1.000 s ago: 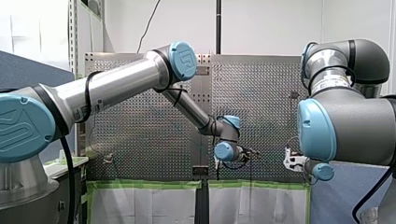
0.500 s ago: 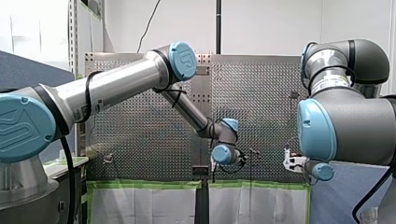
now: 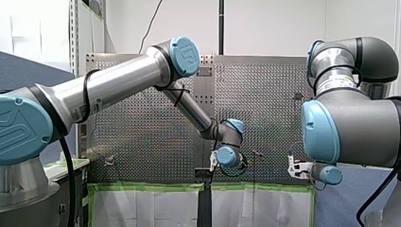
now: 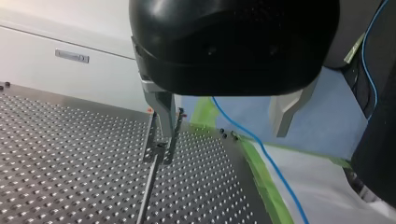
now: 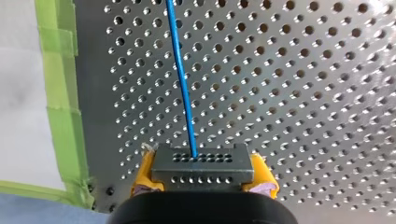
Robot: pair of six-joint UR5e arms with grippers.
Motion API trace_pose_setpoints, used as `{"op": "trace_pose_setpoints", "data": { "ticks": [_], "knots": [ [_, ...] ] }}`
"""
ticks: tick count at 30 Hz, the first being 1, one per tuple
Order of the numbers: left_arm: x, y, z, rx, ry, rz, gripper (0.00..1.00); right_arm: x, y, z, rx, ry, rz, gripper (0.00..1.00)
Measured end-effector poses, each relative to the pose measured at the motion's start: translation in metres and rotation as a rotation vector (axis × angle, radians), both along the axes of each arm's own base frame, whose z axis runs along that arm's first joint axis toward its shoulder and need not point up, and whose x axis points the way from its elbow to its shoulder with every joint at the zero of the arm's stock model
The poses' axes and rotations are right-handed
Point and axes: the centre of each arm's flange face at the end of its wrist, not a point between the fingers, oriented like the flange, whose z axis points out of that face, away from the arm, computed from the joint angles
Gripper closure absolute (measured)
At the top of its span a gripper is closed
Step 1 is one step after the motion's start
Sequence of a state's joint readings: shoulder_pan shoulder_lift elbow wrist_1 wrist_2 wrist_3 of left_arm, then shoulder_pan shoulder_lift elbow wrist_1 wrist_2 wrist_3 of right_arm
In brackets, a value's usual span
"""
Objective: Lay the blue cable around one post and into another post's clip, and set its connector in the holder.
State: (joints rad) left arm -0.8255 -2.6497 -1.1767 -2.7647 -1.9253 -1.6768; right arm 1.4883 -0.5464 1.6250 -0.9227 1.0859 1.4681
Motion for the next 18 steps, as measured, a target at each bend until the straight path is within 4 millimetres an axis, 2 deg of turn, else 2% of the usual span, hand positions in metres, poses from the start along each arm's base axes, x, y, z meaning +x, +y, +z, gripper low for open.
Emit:
{"op": "trace_pose_setpoints", "data": {
  "ticks": [10, 18],
  "knots": [
    [-0.027, 0.011, -0.012, 0.064, 0.027, -0.007, 0.01, 0.001, 0.006, 0.023, -0.033, -0.001, 0.021, 1.00],
    [-0.031, 0.013, -0.013, 0.075, 0.028, 0.013, 0.01, 0.001, 0.015, 0.049, -0.090, -0.002, 0.043, 1.00]
  ]
}}
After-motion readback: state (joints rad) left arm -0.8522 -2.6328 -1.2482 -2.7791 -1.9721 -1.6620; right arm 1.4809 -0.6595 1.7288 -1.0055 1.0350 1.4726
